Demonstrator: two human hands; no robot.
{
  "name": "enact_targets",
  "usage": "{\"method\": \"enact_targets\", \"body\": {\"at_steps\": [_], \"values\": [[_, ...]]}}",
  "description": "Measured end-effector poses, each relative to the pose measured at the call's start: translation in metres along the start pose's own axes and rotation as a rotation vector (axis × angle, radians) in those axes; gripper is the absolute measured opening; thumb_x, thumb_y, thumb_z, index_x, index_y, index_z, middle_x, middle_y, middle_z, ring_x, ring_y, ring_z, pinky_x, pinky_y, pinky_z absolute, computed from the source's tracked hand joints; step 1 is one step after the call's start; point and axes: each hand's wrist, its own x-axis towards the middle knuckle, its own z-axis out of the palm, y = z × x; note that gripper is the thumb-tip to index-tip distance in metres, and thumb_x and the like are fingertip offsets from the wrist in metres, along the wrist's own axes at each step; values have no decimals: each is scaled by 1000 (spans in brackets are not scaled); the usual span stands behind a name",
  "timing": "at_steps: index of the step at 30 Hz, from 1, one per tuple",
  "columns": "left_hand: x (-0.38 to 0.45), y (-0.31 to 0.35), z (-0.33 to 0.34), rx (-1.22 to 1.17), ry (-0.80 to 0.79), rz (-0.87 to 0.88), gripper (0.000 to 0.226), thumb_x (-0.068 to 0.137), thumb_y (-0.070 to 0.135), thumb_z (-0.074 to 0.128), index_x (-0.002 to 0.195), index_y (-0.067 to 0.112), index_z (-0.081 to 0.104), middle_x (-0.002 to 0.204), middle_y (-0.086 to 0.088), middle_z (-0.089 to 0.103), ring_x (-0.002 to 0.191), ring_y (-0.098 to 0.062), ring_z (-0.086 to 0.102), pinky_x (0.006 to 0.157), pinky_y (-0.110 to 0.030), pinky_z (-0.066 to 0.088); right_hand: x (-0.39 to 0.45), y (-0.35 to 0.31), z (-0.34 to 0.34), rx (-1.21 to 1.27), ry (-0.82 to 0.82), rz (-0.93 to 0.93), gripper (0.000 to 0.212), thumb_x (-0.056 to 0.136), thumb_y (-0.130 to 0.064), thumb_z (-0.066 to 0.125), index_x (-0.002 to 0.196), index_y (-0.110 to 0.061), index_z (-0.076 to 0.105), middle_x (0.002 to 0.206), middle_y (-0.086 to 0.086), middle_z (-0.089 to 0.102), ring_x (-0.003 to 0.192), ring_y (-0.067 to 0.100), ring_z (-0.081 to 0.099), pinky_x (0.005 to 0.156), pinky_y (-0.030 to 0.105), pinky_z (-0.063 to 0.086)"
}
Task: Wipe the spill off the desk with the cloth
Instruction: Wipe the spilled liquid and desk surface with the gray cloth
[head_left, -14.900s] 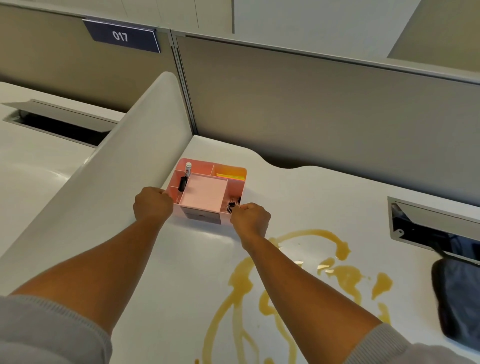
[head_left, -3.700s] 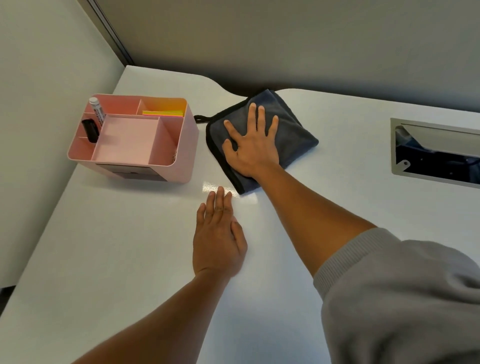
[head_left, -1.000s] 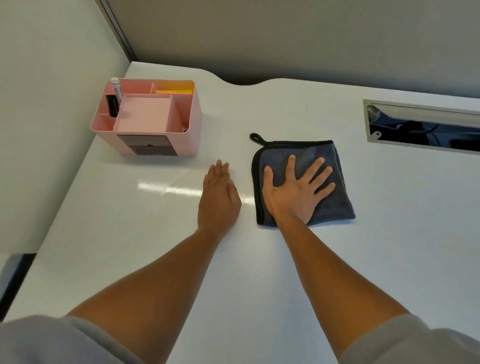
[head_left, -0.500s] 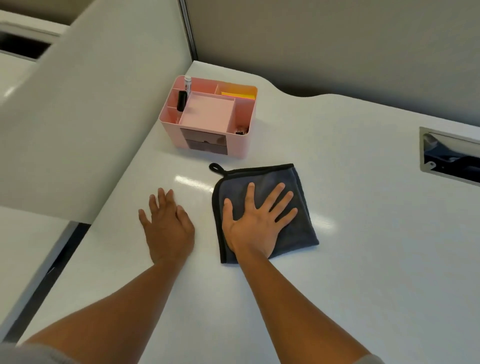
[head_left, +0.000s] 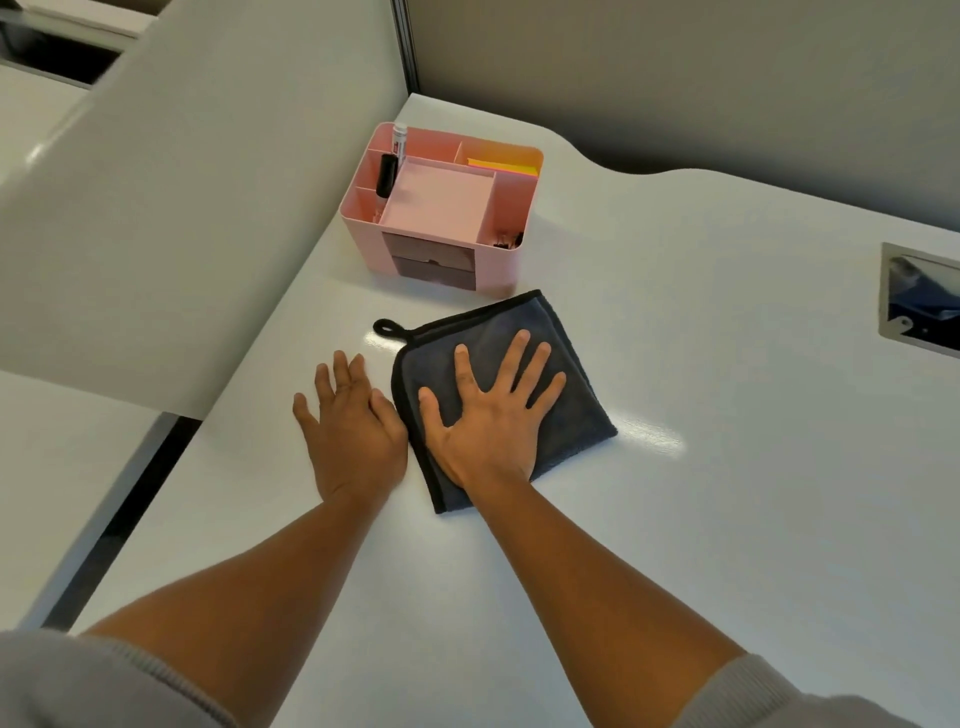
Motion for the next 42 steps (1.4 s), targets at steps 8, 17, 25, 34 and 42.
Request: {"method": "enact_targets", "body": {"at_steps": [8,17,25,34,42], "values": [[0,1,-2,-34,9,-6,54,99,24,28,151,11,29,160,-7,26,149,-24,15,121,-50,6,-31,6,2,37,14,-82,68,93,-71,22,154,-42,26,166,20,-5,152,42,-14,118,66,-2],[-3,-3,-2,-71,48,26,52,100,22,27,150,10,31,159,-9,27,149,-26,17,121,-49,7,-13,60,-14,39,-19,-106,69,90,-78,21,152,-47,28,168,10,-6,154,32,-11,121,57,-9],[-7,16,-3,19,15,71,52,100,19,26,149,3,28,158,-18,24,148,-31,17,121,-51,5,-1,118,-26,21,48,138,71,91,-77,17,153,-44,28,168,12,-1,154,34,-8,121,59,-5],[-56,171,25,-304,-63,325,50,102,19,27,151,6,27,160,-13,21,150,-25,13,123,-40,4,-3,191,-47,25,89,347,71,91,-76,16,154,-44,25,168,11,-3,154,33,-9,122,58,-6],[-82,208,48,-257,-103,458,52,99,17,27,150,5,30,159,-13,25,149,-24,17,123,-39,5,21,256,-66,6,109,467,70,92,-74,16,154,-43,24,168,14,-3,154,36,-8,121,60,-5]]}}
